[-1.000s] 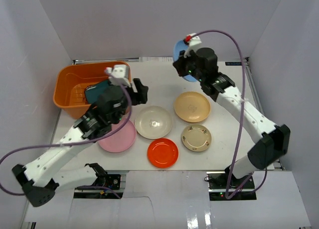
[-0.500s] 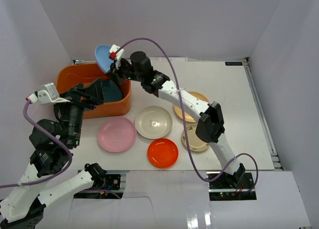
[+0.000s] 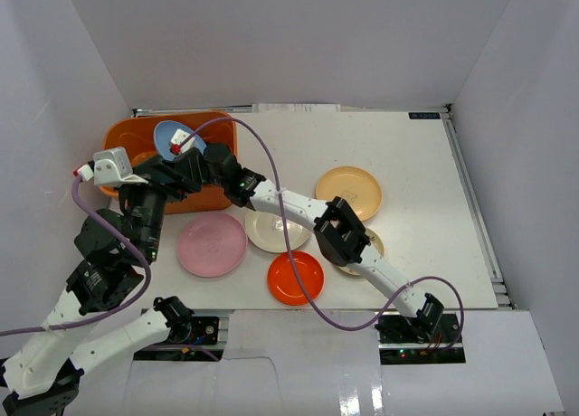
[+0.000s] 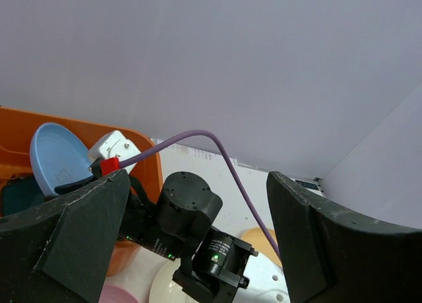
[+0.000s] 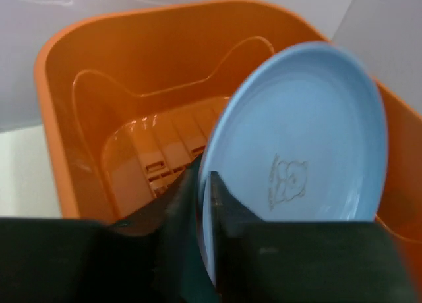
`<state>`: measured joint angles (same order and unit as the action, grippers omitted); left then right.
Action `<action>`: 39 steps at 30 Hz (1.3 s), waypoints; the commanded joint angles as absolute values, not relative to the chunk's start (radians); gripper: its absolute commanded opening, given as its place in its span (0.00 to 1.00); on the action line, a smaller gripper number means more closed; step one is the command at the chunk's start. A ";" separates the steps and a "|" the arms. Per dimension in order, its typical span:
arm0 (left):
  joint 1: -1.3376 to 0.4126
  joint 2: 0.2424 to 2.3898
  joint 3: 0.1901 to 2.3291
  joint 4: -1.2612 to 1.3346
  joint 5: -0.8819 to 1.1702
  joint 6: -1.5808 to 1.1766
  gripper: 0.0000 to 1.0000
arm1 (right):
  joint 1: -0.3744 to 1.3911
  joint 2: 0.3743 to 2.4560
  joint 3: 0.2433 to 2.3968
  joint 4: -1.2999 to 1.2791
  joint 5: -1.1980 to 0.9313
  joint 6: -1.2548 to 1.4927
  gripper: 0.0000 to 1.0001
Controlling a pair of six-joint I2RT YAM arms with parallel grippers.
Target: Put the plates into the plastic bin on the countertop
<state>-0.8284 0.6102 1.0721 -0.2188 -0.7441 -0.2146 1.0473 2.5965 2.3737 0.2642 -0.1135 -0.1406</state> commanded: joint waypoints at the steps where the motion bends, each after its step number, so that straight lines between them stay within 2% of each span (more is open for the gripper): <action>1: -0.830 0.626 1.068 -0.233 -0.736 -0.209 0.95 | 1.032 2.585 2.430 0.390 -0.026 -0.160 0.31; 2: -0.830 0.629 1.069 -0.233 -0.739 -0.209 0.96 | 1.032 2.574 2.425 0.390 -0.032 -0.149 0.52; 4: -0.830 0.635 1.074 -0.233 -0.741 -0.212 0.96 | 1.031 2.551 2.411 0.414 -0.058 -0.111 0.66; 5: -0.830 0.641 1.083 -0.232 -0.741 -0.213 0.96 | 1.031 2.525 2.405 0.419 -0.066 -0.097 0.67; 8: -0.830 0.666 1.104 -0.238 -0.736 -0.218 0.96 | 1.026 2.441 2.379 0.448 -0.087 -0.045 0.68; 12: -0.830 0.701 1.100 -0.282 -0.709 -0.271 0.94 | 1.003 2.234 2.165 0.505 -0.094 0.043 0.65; 13: -0.830 0.709 1.095 -0.297 -0.695 -0.284 0.93 | 0.996 2.185 2.020 0.520 -0.087 0.061 0.62; 15: -0.830 0.738 1.079 -0.368 -0.678 -0.348 0.93 | 0.963 2.019 1.865 0.546 -0.075 0.103 0.60; 16: -0.830 0.747 1.071 -0.392 -0.670 -0.373 0.92 | 0.954 1.966 1.706 0.546 -0.036 0.112 0.58; 18: -0.830 0.768 1.043 -0.472 -0.631 -0.457 0.90 | 0.904 1.795 1.544 0.539 0.001 0.156 0.44; 19: -0.830 0.775 1.032 -0.492 -0.614 -0.486 0.88 | 0.879 1.743 1.384 0.526 0.050 0.188 0.35; 21: -0.830 0.788 1.009 -0.578 -0.568 -0.563 0.86 | 0.774 1.588 1.228 0.483 0.064 0.283 0.26; 23: -0.830 0.810 0.970 -0.659 -0.525 -0.684 0.85 | 0.638 1.451 0.999 0.410 0.066 0.431 0.22; 25: -0.830 0.843 0.931 -0.730 -0.491 -0.765 0.84 | 0.540 1.367 0.861 0.338 0.064 0.518 0.24; 27: -0.830 0.889 0.920 -0.773 -0.422 -0.782 0.83 | 0.431 1.255 0.703 0.295 0.133 0.525 0.30; 28: -0.830 0.919 0.920 -0.807 -0.396 -0.799 0.83 | 0.404 1.229 0.668 0.272 0.147 0.522 0.42; 31: -0.830 1.021 0.914 -0.802 -0.315 -0.818 0.82 | 0.298 1.163 0.586 0.229 0.167 0.491 0.64; 35: -0.830 1.115 0.910 -0.692 -0.353 -0.764 0.82 | 0.148 1.205 0.558 0.215 0.071 0.463 0.68; 39: -0.828 1.313 1.023 -0.650 -0.467 -0.654 0.82 | 0.133 1.301 0.568 0.221 -0.046 0.445 0.62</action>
